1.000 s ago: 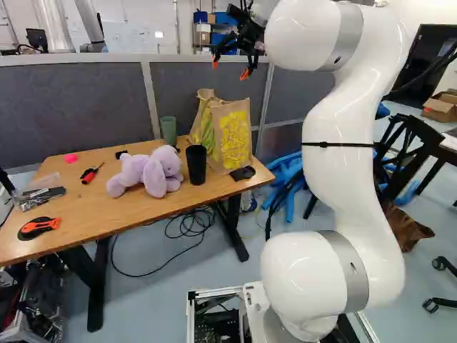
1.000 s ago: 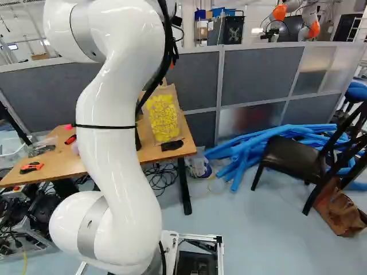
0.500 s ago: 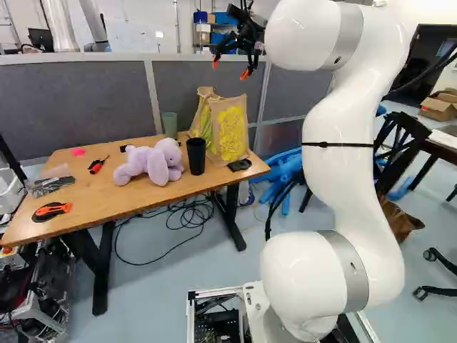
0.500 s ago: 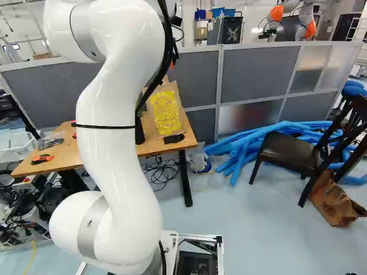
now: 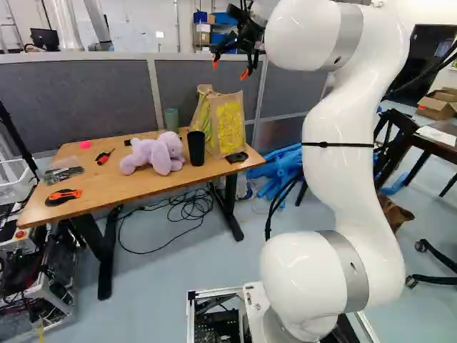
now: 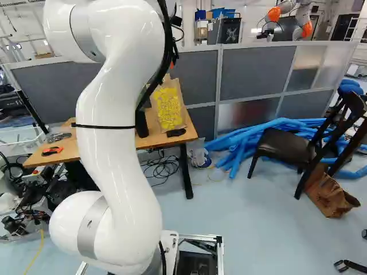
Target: Pick up the bag on the ground and place it on the table
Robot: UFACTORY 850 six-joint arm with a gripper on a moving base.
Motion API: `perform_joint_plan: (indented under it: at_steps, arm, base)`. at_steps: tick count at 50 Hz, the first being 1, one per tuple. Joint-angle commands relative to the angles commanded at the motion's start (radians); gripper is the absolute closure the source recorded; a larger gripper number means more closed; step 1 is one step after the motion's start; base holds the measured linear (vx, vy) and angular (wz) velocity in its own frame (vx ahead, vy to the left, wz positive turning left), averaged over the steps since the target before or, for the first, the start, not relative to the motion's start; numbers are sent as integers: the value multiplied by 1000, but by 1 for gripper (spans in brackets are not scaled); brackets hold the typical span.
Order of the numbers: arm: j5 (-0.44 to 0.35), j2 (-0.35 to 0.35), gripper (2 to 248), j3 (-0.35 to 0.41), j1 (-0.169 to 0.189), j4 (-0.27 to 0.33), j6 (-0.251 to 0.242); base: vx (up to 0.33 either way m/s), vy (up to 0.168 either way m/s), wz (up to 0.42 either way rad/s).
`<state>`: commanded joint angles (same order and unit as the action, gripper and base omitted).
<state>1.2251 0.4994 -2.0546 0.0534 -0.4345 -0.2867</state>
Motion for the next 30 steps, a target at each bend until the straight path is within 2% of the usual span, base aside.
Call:
perform_joint_plan:
  at_steps: [18,30]
  arm:
    - [0,0,3,0,0,0,0]
    - [0,0,3,0,0,0,0]
  base:
    - [-143,-2,4]
    - [-138,30,-4]
